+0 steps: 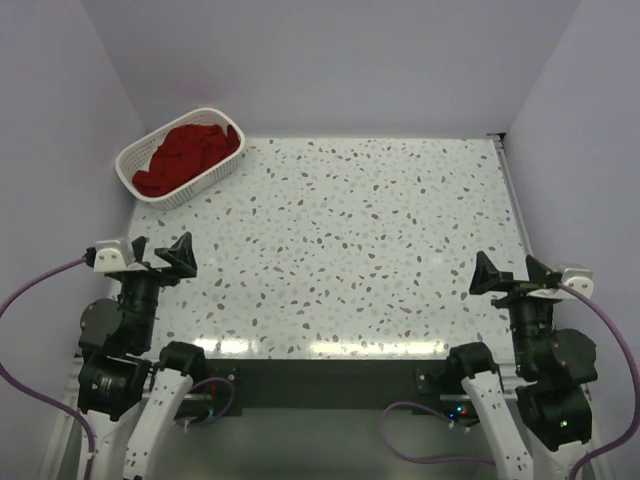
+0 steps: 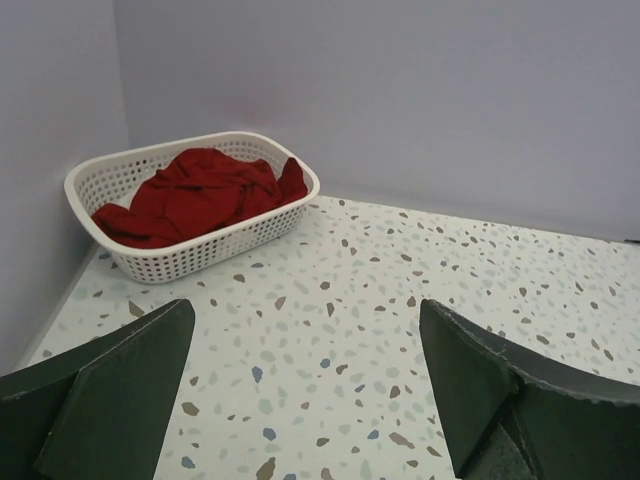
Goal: Fold and stack the t-shirts
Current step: Grab the tshirt from the pile
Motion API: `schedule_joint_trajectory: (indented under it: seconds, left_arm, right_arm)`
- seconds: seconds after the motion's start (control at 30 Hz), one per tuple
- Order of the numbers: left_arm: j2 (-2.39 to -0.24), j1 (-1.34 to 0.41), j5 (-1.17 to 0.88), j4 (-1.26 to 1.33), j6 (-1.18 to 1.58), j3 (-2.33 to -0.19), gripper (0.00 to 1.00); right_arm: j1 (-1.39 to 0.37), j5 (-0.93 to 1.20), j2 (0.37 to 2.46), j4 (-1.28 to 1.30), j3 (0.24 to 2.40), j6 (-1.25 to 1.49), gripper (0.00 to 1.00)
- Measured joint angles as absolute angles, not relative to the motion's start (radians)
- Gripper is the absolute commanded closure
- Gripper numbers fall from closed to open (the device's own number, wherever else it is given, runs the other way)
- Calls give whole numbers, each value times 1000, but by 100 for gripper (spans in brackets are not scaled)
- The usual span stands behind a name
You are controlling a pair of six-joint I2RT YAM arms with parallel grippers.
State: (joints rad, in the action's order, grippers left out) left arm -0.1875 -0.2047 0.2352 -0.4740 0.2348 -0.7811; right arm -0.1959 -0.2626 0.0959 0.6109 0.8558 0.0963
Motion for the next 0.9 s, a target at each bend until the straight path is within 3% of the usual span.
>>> schedule_joint_trajectory:
  seconds: [0.43, 0.67, 0.9]
  left_arm:
    - [-463, -204, 216, -313, 288, -706, 0]
    - [-899, -200, 252, -198, 305, -783, 0]
    - [-1449, -120, 288, -163, 323, -1192, 0]
  right_arm:
    - [-206, -222, 114, 548, 685, 98, 1]
    - [-242, -199, 197, 484, 672, 116, 1]
    - [-278, -188, 239, 477, 654, 121, 1]
